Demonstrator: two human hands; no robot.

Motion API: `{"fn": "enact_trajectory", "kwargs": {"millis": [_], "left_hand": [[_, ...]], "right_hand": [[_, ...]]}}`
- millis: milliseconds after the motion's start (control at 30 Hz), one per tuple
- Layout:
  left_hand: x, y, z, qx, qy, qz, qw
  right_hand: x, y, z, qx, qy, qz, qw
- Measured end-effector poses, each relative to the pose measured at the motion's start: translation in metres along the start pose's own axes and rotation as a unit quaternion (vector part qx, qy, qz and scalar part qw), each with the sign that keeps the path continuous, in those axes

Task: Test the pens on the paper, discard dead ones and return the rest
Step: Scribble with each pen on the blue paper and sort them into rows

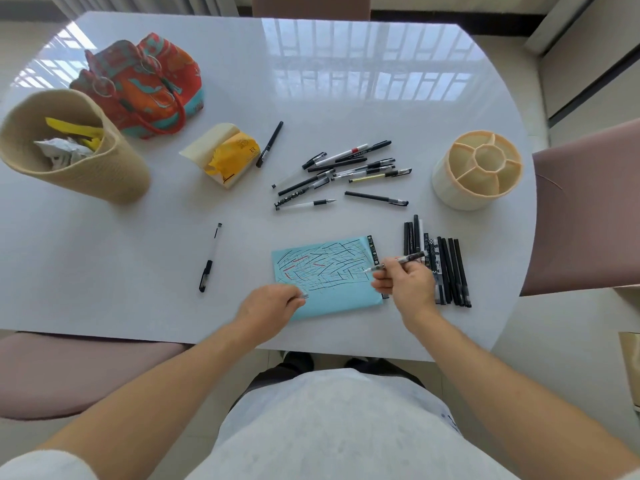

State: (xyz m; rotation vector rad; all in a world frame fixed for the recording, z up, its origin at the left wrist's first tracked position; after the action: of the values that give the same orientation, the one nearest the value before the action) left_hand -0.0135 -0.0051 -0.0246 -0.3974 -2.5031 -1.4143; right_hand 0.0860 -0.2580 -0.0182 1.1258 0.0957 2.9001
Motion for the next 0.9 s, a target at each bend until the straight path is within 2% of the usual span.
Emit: {"fn": "enact_trajectory", "kwargs": {"millis": [100, 200, 367, 600, 733, 900], "left_hand": [[0.002, 0.000, 0.002, 0.016, -0.036, -0.051, 0.998], [-0.007, -0.006, -0.008, 0.008, -0.075, -0.047, 0.996], [-0.008, -0.018, -0.003, 0.008, -0.077, -0.019, 0.997], [-0.007, -0.022, 0.002, 0.018, -0.060, -0.001, 0.998], [-0.006, -0.021, 0.002, 0.009, -0.058, 0.002, 0.998], [-0.007, -0.020, -0.001, 0.013, -0.057, -0.014, 0.998]], "right_hand": [[-0.001, -0.008, -0.005, 0.047, 0.039, 0.067, 0.996], [0.007, -0.022, -0.017, 0.116, 0.084, 0.118, 0.983], [0.006, -0.025, -0.031, 0.257, 0.130, 0.105, 0.952], [0.005, -0.025, -0.031, 0.334, 0.184, 0.085, 0.921], [0.004, -0.024, -0.026, 0.335, 0.161, 0.081, 0.925], [0.006, -0.015, -0.019, 0.165, 0.117, 0.081, 0.976]]}}
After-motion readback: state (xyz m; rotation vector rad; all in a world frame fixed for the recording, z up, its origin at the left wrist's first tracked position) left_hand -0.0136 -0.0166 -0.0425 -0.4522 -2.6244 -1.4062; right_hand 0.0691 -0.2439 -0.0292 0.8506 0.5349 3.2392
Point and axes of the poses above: each hand's wrist, its own x-axis away from the middle knuckle, its own y-axis out of the back of the hand, z = x × y, the point moved 3 cm from there along -x, towards the middle knuckle, and after that the axes turned 6 degrees about -y, right-handed, at the moved point
